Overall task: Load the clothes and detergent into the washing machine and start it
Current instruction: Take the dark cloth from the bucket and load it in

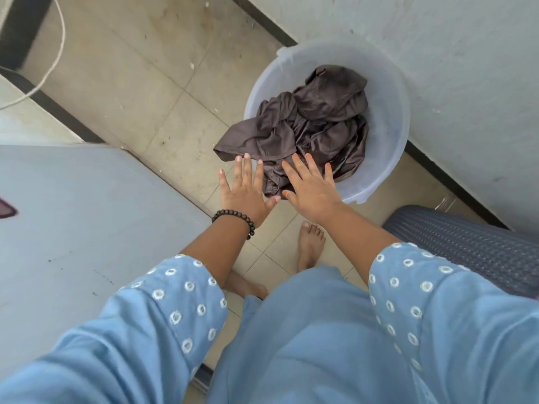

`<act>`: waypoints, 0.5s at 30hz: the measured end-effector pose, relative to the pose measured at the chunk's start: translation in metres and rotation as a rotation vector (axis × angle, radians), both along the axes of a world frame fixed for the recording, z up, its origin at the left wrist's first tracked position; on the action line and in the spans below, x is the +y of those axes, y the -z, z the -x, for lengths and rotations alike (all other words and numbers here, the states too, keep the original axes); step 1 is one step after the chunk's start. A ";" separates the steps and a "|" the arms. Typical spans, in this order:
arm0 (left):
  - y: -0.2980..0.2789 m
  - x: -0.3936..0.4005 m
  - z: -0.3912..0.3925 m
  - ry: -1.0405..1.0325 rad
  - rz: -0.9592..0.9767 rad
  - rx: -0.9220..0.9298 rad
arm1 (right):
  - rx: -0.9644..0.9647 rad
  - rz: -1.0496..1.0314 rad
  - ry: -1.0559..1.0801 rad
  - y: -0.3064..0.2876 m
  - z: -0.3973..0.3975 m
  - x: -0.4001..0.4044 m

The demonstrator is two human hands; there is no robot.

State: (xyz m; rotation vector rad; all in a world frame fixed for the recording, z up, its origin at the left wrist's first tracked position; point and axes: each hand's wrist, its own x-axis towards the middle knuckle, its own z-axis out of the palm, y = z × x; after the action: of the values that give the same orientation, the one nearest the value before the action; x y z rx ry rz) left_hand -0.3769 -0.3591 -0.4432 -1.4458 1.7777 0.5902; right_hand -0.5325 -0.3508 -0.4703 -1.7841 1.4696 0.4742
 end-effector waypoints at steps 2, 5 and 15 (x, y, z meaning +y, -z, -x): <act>0.008 0.000 -0.002 0.006 0.002 -0.007 | -0.020 -0.022 -0.011 0.009 -0.005 -0.004; 0.015 -0.001 -0.004 0.014 0.010 -0.010 | -0.052 -0.045 -0.032 0.020 -0.012 -0.008; 0.001 -0.003 0.001 -0.012 0.048 0.110 | -0.255 -0.034 0.241 -0.010 -0.015 -0.021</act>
State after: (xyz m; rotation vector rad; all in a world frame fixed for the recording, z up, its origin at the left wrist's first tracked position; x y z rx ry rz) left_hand -0.3774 -0.3616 -0.4439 -1.4829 1.8810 0.6475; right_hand -0.5171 -0.3716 -0.4603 -1.5504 1.4607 0.1423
